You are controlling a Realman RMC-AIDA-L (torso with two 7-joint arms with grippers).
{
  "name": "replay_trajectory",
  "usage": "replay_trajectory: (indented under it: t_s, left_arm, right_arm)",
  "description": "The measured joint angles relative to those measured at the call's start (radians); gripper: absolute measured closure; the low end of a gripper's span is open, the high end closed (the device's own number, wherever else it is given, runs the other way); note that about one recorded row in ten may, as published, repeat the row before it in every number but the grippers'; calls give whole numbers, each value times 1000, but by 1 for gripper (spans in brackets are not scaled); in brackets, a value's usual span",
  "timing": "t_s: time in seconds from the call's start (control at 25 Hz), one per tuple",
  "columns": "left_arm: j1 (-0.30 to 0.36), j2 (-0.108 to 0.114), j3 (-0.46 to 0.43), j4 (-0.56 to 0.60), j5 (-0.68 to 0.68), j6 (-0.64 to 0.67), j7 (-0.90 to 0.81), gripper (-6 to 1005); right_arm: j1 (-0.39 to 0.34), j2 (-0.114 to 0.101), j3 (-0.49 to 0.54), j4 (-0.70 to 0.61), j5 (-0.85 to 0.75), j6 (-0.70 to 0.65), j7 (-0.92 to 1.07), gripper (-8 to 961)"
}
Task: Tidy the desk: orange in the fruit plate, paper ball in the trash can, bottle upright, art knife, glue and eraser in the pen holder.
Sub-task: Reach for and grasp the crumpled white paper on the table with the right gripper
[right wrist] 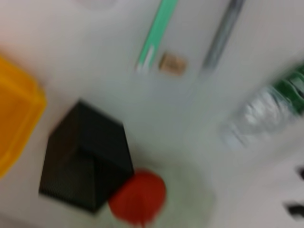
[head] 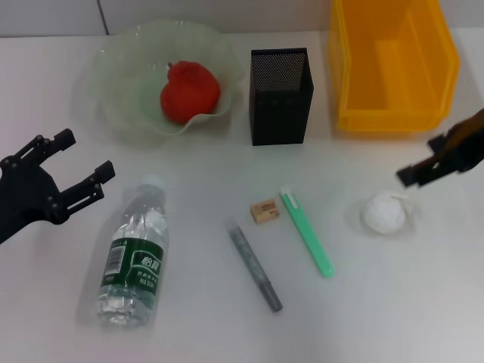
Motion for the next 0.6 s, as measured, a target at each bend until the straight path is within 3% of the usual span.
replay_trajectory:
  t_s: [0.08, 0.12, 0.16, 0.36, 0.6]
  left_arm:
    - [10, 2, -3, -11, 0, -2, 0, 158]
    - [10, 2, -3, -11, 0, -2, 0, 158]
    - [9, 2, -3, -15, 0, -8, -2, 159]
    - [3, 3, -3, -23, 2, -21, -6, 163]
    - [-2, 2, -4, -31, 3, -22, -1, 167]
  right_arm:
    - [48, 2, -186, 85, -102, 68, 68, 142]
    - [48, 2, -186, 85, -102, 68, 68, 143]
    - [58, 3, -269, 128, -135, 127, 94, 145]
    - [73, 4, -336, 191, -162, 190, 119, 151]
    - [114, 4, -388, 372, -165, 296, 124, 159]
